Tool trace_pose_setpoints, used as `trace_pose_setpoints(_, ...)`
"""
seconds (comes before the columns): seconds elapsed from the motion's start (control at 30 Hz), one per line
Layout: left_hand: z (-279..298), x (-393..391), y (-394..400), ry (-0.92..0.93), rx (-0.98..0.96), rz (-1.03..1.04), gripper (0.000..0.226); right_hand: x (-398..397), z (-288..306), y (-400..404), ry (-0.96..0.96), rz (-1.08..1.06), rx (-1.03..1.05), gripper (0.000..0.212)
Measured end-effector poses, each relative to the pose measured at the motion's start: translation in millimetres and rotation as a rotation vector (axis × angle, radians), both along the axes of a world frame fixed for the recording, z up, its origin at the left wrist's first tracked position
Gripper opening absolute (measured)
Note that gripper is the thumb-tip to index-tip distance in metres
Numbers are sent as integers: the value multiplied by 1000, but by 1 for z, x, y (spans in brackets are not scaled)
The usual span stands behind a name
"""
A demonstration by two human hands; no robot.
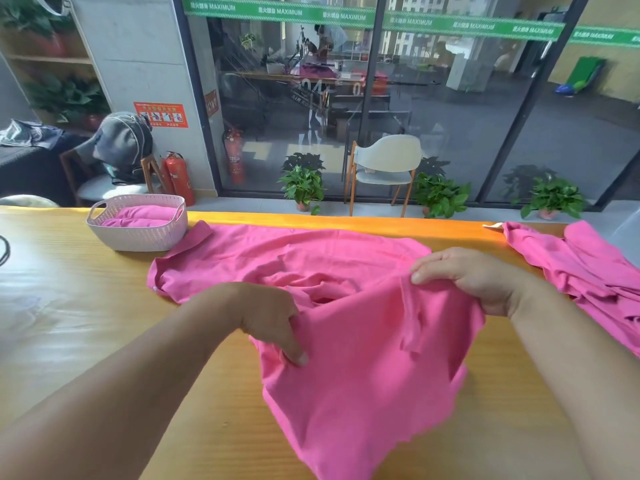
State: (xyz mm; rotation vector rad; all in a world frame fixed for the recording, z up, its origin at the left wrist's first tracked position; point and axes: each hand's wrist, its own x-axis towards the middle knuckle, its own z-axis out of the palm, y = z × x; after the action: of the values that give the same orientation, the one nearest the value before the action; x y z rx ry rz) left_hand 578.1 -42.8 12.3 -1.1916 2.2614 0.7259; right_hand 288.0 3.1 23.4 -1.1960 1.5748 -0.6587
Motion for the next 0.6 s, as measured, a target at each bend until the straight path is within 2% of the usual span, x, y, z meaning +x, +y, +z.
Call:
trace_pose_setpoints(0.07, -4, -9, 7, -34, 25, -51, 35, -8, 5, -5, 183, -10, 2, 10)
trace_pose_setpoints(0.13, -13, -20, 19, 40, 154, -62, 31, -17, 3, -17, 510, -25, -32, 18)
trace_pose_setpoints(0.2, -22, -33, 37, 226, 495, 36, 21, -24, -9, -31, 833, -39, -32, 29)
trace_pose_setpoints(0.27, -31, -47, 53, 346, 773, 105, 14, -24, -25, -39, 1048, -102, -25, 23)
trace_pose_setpoints(0.3, -34, -55, 61, 387, 812, 113, 13, -22, -35, -41, 1133, -112, -26, 19)
trace_pose_setpoints(0.33, -37, -64, 67, 399, 757, 88, 17, -18, -44, -43, 1189, -94, -30, 22)
trace_pose_setpoints(0.4, -48, -75, 70, 370, 486, -65, 26, -1, -60, -44, 1174, -11, -82, 24)
trace_pose_setpoints(0.47, -60, -70, 60, 360, 284, -175, 14, 22, -73, -42, 1028, 116, -122, 22)
trace_pose_setpoints(0.5, -70, -61, 51, 380, 254, -119, 6, 34, -81, -40, 947, 188, -100, 22)
trace_pose_setpoints(0.57, -95, -37, 28, 493, 201, 196, 30, 61, -91, -28, 757, 313, 21, 32)
trace_pose_setpoints(0.6, -107, -22, 15, 560, 87, 418, 33, 76, -95, -20, 686, 366, 92, 44)
